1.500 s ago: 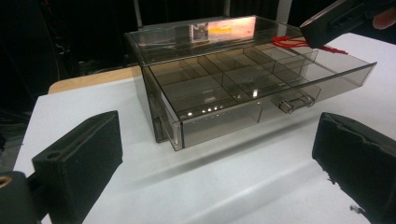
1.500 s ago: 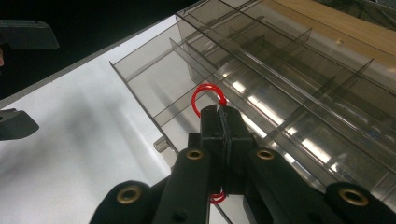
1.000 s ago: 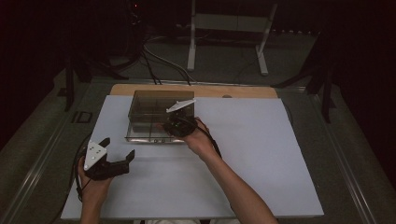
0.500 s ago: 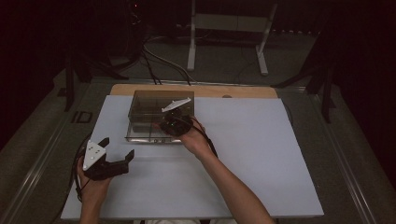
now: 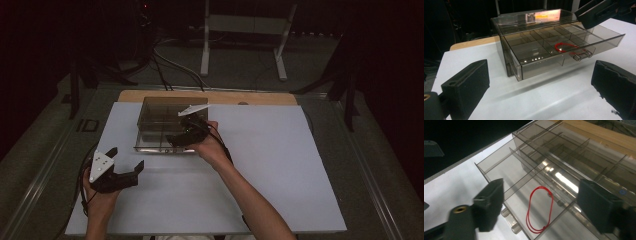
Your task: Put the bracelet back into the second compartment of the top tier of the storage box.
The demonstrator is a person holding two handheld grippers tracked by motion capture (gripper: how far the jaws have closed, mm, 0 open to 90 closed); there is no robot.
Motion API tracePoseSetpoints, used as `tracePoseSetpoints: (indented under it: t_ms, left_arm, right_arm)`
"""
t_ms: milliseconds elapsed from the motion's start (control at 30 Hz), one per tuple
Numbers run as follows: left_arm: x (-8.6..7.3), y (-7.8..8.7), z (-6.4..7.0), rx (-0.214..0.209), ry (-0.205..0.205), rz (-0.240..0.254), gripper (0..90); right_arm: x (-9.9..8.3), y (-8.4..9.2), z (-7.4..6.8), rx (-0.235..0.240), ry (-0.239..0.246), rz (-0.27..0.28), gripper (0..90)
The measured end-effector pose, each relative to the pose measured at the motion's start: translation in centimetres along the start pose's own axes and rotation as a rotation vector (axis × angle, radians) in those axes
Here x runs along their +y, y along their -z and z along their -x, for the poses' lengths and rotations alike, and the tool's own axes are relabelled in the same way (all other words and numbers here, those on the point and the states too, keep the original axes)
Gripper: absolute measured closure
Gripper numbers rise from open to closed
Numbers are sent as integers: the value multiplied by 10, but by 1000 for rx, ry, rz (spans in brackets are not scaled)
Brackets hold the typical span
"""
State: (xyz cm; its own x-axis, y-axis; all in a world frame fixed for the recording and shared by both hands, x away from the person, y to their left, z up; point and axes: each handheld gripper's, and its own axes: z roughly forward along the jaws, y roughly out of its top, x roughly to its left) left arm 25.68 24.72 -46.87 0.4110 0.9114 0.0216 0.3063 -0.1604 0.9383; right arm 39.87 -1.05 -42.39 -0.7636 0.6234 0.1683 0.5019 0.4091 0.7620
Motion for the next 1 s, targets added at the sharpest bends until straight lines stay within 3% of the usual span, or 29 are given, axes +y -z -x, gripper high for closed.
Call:
tracePoseSetpoints:
  t_ms: [300, 467, 1000]
  left_arm:
    - [0, -1, 0, 1, -3, 1, 32]
    - [0, -1, 0, 1, -2, 0, 32]
    - [-1, -2, 2, -3, -5, -5, 32]
  right_arm:
    - [-3, 7, 2, 25, 3, 23, 91]
    - [-5, 11, 4, 16, 8, 36, 43]
    - [-19, 35, 16, -26, 24, 69, 44]
